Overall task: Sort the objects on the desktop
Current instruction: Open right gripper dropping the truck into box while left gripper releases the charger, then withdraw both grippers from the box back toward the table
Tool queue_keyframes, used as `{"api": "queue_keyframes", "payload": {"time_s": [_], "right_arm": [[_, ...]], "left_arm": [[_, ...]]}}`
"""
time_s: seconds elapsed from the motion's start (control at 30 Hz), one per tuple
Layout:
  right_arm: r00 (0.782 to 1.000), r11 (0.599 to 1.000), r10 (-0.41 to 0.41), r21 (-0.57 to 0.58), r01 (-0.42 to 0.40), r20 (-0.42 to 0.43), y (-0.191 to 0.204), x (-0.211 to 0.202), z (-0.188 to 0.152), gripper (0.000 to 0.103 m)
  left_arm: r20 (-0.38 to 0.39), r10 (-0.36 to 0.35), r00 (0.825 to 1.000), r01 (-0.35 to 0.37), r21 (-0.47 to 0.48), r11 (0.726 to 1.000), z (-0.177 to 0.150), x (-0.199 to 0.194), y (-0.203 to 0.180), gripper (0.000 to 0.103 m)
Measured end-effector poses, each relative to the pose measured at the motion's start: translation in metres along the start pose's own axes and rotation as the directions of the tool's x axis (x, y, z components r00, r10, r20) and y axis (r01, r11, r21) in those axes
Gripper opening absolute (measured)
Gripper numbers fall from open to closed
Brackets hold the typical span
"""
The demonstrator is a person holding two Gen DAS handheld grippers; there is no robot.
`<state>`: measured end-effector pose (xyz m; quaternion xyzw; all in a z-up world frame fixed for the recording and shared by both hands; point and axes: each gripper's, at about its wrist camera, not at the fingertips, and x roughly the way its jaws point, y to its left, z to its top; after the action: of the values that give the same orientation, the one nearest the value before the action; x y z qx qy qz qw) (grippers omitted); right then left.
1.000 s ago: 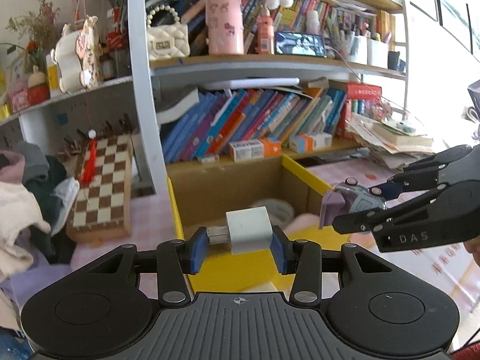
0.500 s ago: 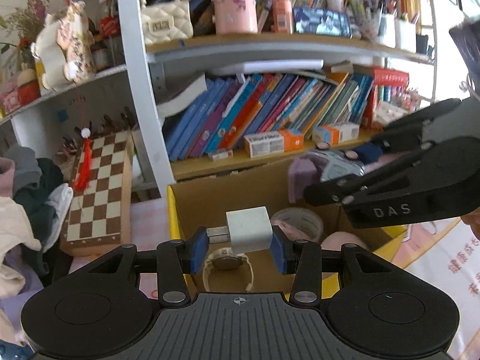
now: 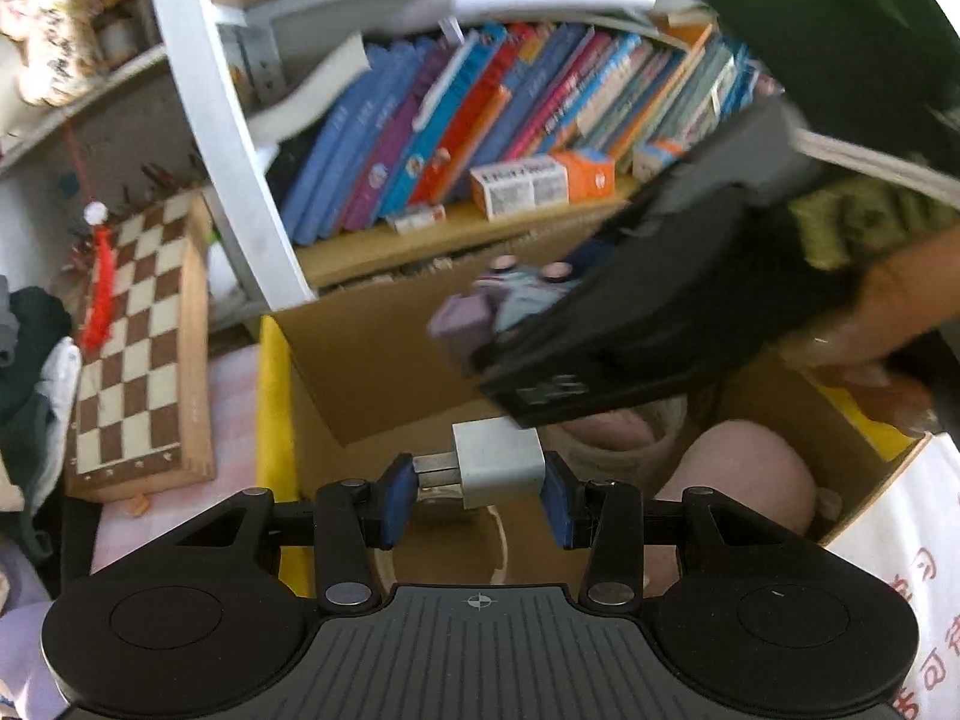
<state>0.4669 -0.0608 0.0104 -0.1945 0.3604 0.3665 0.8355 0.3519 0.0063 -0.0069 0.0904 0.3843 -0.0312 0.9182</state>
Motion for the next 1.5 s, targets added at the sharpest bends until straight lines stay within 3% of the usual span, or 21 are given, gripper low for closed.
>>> {"api": "queue_keyframes", "payload": {"time_s": [0.37,0.87,0.97,1.17,1.5], "right_arm": [[0.993,0.997,0.037,-0.056,-0.044,-0.113,0.004,0.050,0.008,0.040],[0.982,0.997,0.040,-0.063,-0.053,-0.184,0.000,0.078,0.000,0.042],[0.985,0.997,0.039,-0.061,-0.050,-0.169,-0.001,0.075,0.000,0.053],[0.989,0.998,0.040,-0.051,-0.048,-0.140,-0.002,0.066,0.002,0.065],[0.995,0.999,0.033,-0.033,-0.036,-0.092,-0.002,0.044,0.002,0.075]], "left_arm": [[-0.102,-0.025,0.994,0.028,0.024,0.999,-0.002,0.022,-0.008,0.043],[-0.133,-0.029,0.991,0.032,0.023,0.999,-0.002,0.026,-0.013,0.043],[-0.126,-0.029,0.992,0.032,0.022,0.999,-0.001,0.023,-0.015,0.048],[-0.102,-0.012,0.995,0.015,0.027,1.000,0.000,0.015,-0.019,0.059],[-0.043,0.017,0.999,-0.016,0.018,1.000,0.003,-0.005,-0.018,0.066]]}}
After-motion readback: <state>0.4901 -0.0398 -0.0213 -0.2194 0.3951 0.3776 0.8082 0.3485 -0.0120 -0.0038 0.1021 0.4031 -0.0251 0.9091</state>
